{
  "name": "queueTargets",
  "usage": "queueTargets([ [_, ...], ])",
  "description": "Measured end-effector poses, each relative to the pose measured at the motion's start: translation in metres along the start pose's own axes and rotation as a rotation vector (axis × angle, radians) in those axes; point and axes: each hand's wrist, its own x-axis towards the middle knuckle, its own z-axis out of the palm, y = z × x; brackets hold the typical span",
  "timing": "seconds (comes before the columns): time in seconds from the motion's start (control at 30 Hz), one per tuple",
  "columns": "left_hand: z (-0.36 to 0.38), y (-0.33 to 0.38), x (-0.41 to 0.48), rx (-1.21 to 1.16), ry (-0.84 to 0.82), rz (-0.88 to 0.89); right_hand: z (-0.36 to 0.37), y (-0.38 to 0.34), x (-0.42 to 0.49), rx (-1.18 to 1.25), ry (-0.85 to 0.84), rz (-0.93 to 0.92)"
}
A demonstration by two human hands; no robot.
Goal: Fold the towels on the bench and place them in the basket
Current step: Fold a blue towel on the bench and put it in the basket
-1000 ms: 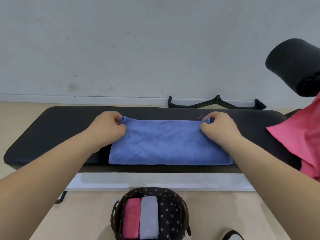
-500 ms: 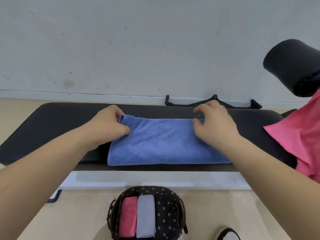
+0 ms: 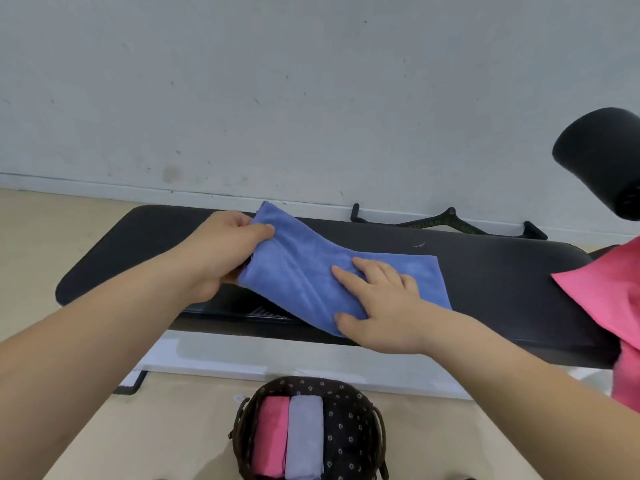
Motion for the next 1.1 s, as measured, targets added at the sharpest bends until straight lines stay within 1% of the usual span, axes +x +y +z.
queueTargets([
  [0.1,-0.004,0.005,-0.001,-0.087,0.051,0.013,0.004,-0.014,0.005,0.138,0.071,-0.028],
  [0.13,-0.003,0.010,-0.002,-0.123,0.053,0.016,0.002,-0.014,0.005,0.167,0.121,-0.040],
  [0.2,0.006,0.019,-0.004,-0.181,0.033,0.031,-0.007,-0.007,0.003,0.298,0.289,-0.046],
  [0.27,0.023,0.028,-0.008,-0.180,-0.007,0.056,-0.020,0.005,-0.001,0.550,0.484,0.055],
  [0.3,0.034,0.031,-0.009,-0.147,-0.027,0.071,-0.027,0.015,-0.002,0.669,0.550,0.148],
  [0.33,0.045,0.035,-0.010,-0.100,-0.048,0.085,-0.031,0.026,-0.003,0.760,0.576,0.240],
  [0.4,0.070,0.041,-0.012,-0.027,-0.093,0.107,-0.029,0.048,-0.008,0.866,0.537,0.359],
  [0.5,0.111,0.050,-0.016,0.034,-0.154,0.128,-0.016,0.070,-0.017,0.935,0.396,0.388],
  [0.53,0.125,0.051,-0.017,0.064,-0.168,0.133,-0.012,0.075,-0.018,0.967,0.373,0.383],
  [0.63,0.159,0.044,-0.018,0.163,-0.204,0.174,-0.011,0.087,-0.019,1.136,0.364,0.363],
  [0.7,0.174,0.036,-0.018,0.239,-0.230,0.223,-0.011,0.091,-0.019,1.206,0.344,0.347],
  [0.8,0.186,0.026,-0.019,0.346,-0.288,0.291,-0.009,0.092,-0.018,1.210,0.338,0.326],
  [0.9,0.184,0.025,-0.023,0.440,-0.392,0.293,-0.008,0.093,-0.017,1.210,0.361,0.328],
  [0.97,0.176,0.027,-0.025,0.396,-0.451,0.266,-0.008,0.093,-0.017,1.197,0.370,0.335],
  [1.03,0.159,0.031,-0.025,0.306,-0.403,0.261,-0.007,0.092,-0.017,1.169,0.374,0.343],
  [1.07,0.147,0.033,-0.023,0.316,-0.323,0.299,-0.007,0.091,-0.016,1.154,0.374,0.345],
  [1.1,0.135,0.034,-0.019,0.388,-0.211,0.351,-0.007,0.090,-0.016,1.133,0.371,0.349],
])
